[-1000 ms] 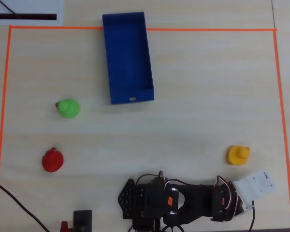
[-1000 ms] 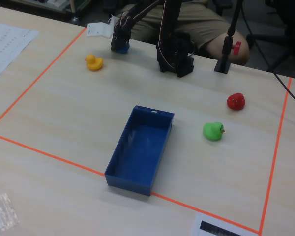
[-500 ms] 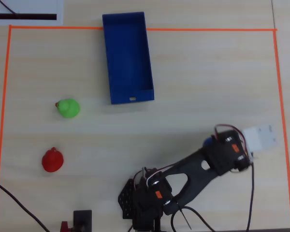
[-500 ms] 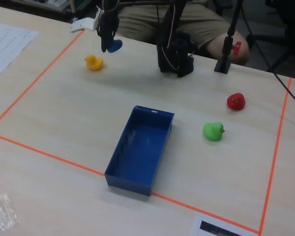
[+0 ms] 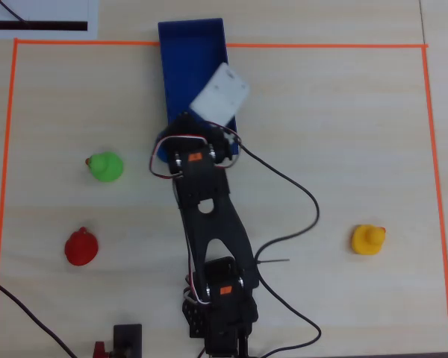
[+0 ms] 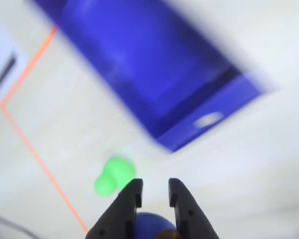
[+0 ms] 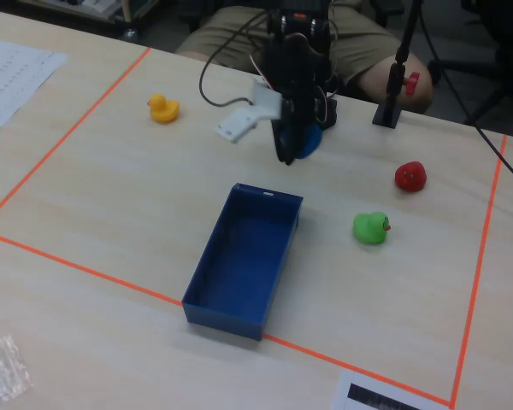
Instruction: Grasp blue duck and put it into box.
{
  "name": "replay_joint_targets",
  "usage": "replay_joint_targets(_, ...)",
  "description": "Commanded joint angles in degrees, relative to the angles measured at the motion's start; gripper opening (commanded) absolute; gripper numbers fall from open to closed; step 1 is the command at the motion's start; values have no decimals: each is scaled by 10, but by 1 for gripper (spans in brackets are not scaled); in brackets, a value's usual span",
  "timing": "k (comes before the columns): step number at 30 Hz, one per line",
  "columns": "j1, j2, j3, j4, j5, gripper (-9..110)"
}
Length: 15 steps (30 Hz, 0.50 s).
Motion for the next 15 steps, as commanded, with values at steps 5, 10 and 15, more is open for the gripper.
replay_joint_targets(5, -7, -130, -91, -127, -31, 0)
replay_joint_targets(10, 32, -195, -105, -210, -76, 1)
replay_joint_targets(15, 66, -232, -105, -280, -95, 12)
